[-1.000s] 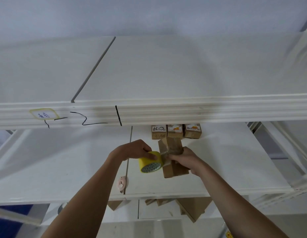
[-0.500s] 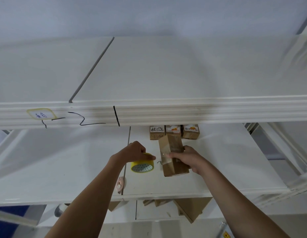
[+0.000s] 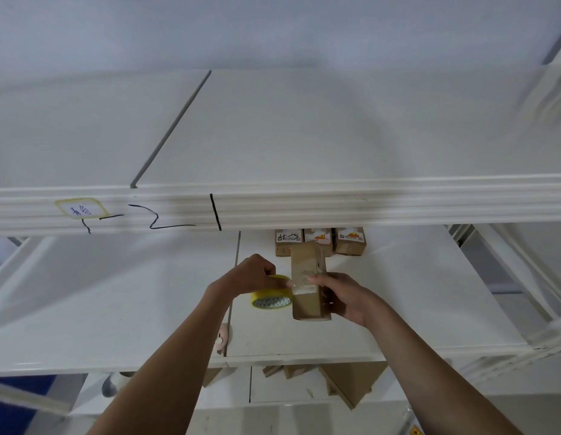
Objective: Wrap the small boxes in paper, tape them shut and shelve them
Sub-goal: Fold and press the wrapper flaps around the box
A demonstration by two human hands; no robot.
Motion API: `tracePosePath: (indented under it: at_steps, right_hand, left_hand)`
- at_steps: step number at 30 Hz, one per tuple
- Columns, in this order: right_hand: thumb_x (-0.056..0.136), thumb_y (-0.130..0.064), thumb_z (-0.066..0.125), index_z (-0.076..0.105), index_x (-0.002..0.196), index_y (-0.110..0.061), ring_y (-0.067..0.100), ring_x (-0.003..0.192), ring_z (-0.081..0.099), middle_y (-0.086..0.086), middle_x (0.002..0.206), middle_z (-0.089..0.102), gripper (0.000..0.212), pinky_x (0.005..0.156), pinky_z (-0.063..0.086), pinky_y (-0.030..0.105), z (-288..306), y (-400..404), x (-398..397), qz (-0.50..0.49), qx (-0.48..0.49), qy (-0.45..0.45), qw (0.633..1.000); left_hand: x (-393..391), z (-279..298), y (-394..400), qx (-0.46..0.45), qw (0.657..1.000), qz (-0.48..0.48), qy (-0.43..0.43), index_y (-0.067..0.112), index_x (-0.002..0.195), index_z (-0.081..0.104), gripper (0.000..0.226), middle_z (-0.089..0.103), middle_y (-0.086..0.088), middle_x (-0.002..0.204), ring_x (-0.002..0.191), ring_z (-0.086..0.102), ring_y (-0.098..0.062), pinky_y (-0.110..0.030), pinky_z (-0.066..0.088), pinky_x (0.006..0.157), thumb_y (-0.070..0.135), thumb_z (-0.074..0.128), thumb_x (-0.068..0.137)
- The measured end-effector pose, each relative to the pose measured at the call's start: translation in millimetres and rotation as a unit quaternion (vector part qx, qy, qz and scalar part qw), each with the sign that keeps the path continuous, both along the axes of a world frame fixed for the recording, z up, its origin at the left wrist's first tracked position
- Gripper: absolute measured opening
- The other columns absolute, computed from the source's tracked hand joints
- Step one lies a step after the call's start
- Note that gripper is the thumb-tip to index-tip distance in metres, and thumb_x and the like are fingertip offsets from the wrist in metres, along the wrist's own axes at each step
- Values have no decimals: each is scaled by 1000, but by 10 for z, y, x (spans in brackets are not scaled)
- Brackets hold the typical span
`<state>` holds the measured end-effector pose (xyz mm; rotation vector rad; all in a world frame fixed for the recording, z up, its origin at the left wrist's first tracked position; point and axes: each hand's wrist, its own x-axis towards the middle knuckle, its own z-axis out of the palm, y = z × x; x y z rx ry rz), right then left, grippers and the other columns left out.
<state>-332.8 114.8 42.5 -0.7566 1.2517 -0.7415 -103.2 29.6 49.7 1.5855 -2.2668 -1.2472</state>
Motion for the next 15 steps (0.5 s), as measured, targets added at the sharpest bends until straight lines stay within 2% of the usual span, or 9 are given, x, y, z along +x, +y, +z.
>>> tracePosePath:
  at_steps: [2,3,6,8,10,12,15]
  right_hand:
    - [88,-33,74,63,129,-8,28,117,65,12,121,71,49,98,55,42,11,28,25,-5,3,-26,1000]
    - [90,-32,72,65,127,-10,27,118,64,12,121,71,44,94,56,41,22,34,37,-9,5,-27,1000]
    - [91,-35,70,69,123,-14,24,119,60,10,123,69,39,82,55,37,40,34,56,-21,12,3,1000]
    - [92,-37,70,68,123,-15,23,116,63,8,119,72,39,87,55,38,35,33,63,-19,16,15,1000]
    - [88,-43,74,66,123,-18,23,112,66,4,115,73,44,94,56,41,28,42,92,-4,12,54,998]
    - [80,-48,80,62,122,-22,21,109,67,1,116,72,53,92,57,39,8,38,152,8,3,97,995]
    - [65,-48,90,62,126,-18,22,105,70,2,114,73,73,93,58,41,-32,12,167,-6,-6,116,993]
  left_hand:
    - [-2,0,5,-3,1000,3,4,-2,70,60,78,49,-4,65,62,46,-15,-29,37,59,74,76,59]
    - [-8,5,15,-4,1000,1,1,-2,71,61,75,50,-3,64,61,46,-14,-28,37,58,70,78,63]
    - [-15,1,32,-13,1000,3,2,-2,72,64,65,50,-1,62,59,47,-13,-26,37,57,61,82,68]
    - [-29,-7,48,-30,999,9,-3,-1,74,67,57,53,-1,64,60,49,-12,-24,39,57,55,82,72]
    - [-71,-5,66,-52,999,16,1,1,73,68,53,55,-2,65,61,52,-12,-23,41,56,52,82,73]
    - [-143,31,84,-68,998,3,-9,3,67,66,48,53,-4,64,60,48,-13,-23,39,55,47,83,74]
    - [-219,79,95,-67,997,-26,-25,14,58,59,40,47,1,60,56,42,-10,-20,34,51,40,82,77]
